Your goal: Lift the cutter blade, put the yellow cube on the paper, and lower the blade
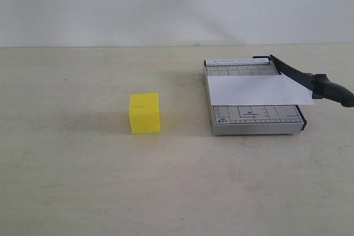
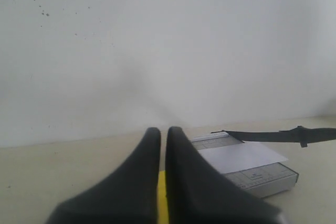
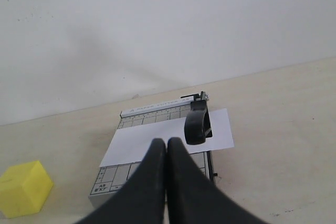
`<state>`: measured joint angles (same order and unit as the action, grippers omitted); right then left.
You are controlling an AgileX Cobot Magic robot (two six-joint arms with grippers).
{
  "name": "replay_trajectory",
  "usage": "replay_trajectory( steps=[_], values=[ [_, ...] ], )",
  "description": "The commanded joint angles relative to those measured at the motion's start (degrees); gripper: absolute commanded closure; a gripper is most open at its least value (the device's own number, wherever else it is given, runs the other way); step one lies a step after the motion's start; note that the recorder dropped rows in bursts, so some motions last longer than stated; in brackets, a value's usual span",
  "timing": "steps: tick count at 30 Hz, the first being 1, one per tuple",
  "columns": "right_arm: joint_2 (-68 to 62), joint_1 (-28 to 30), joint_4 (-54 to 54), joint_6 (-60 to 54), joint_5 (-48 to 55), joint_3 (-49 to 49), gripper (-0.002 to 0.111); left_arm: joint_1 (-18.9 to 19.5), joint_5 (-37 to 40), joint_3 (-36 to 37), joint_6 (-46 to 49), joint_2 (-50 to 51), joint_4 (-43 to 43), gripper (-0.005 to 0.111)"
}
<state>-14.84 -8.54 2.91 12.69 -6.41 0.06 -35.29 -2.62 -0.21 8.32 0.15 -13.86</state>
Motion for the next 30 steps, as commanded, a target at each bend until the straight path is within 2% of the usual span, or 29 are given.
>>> replay_trajectory(
  steps=[1,30],
  values=[
    [0.28,-0.05,-0.26,0.08,-0.71,-0.06,0.108,0.33,0.94,0.21,-0.66,-0.15,-0.50,0.102],
    [0.28,-0.05,0.13,0.08,-1.12,-0.06,0.108,0.33,6.70,0.21,-5.20,-0.15,-0.50,0.102]
  ],
)
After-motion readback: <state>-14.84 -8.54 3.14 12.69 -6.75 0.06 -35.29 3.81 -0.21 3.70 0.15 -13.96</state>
